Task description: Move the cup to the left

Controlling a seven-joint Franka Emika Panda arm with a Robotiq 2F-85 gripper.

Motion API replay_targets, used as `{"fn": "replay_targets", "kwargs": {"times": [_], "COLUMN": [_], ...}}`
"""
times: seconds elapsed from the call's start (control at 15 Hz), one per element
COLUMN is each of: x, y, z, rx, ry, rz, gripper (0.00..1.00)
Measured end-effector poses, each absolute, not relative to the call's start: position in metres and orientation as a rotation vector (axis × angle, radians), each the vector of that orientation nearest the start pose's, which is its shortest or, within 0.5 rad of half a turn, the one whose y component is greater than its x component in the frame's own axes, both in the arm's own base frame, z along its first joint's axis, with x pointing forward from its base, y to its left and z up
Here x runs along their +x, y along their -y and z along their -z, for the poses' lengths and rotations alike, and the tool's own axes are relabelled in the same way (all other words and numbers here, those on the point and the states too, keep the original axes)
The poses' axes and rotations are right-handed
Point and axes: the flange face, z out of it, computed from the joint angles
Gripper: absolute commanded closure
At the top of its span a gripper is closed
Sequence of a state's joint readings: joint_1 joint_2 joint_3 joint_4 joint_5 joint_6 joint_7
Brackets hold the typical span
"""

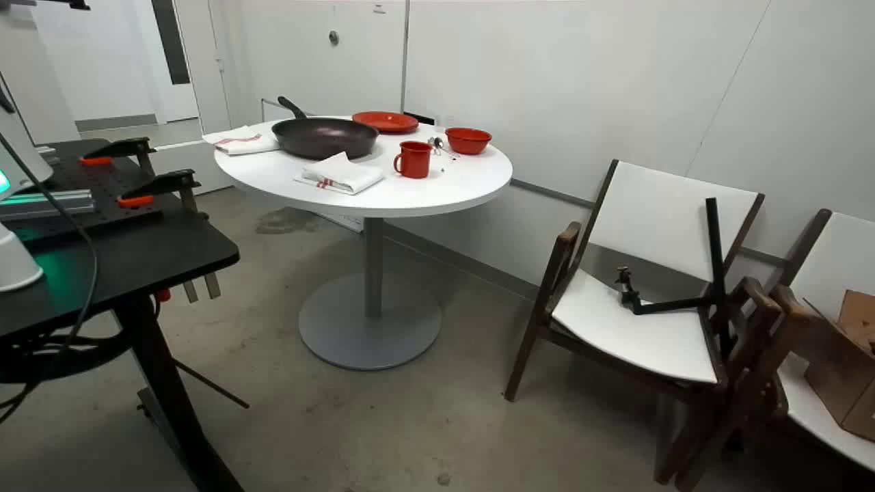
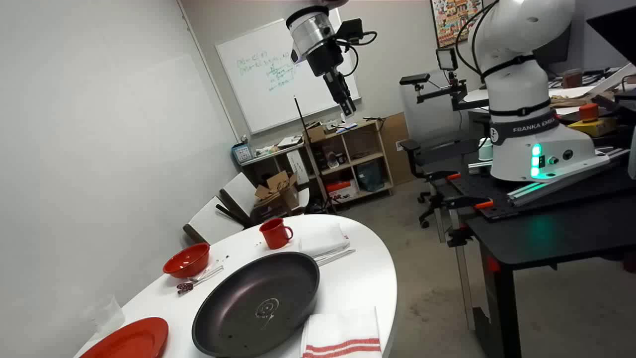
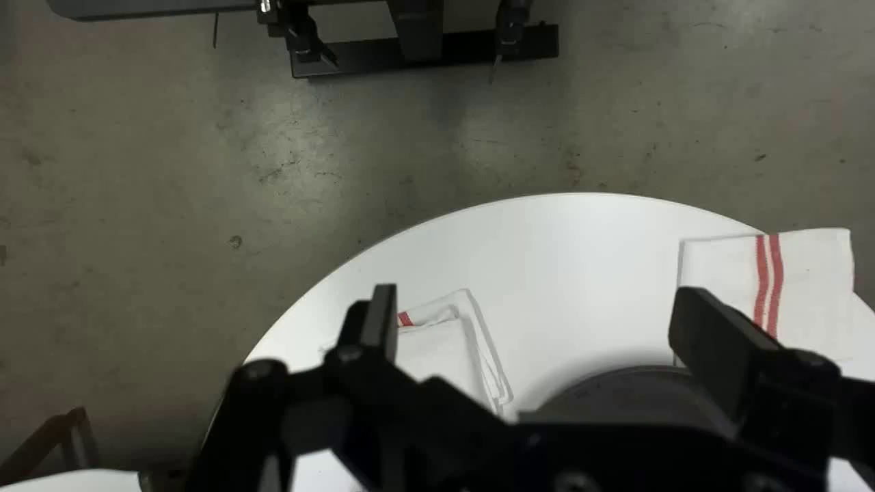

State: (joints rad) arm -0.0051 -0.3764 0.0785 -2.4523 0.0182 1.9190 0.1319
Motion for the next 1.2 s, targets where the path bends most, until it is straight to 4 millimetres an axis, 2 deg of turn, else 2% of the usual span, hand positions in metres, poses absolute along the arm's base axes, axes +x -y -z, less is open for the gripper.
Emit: {"fn": "replay_targets", "kwargs": {"times": [0.87,1.0,1.2], "x": [0.406,0.412,0.44], "y": [-0.031,-0.027,-0.01], "z": [-0.424,-0.428,-0.446], "rx": [-3.157,-3.158,-3.153], "ry": [-0.119,-0.138,-0.204], "rz": [-0.246,-0.23,-0.169], "gripper": [0.0,0.0,0.0]}}
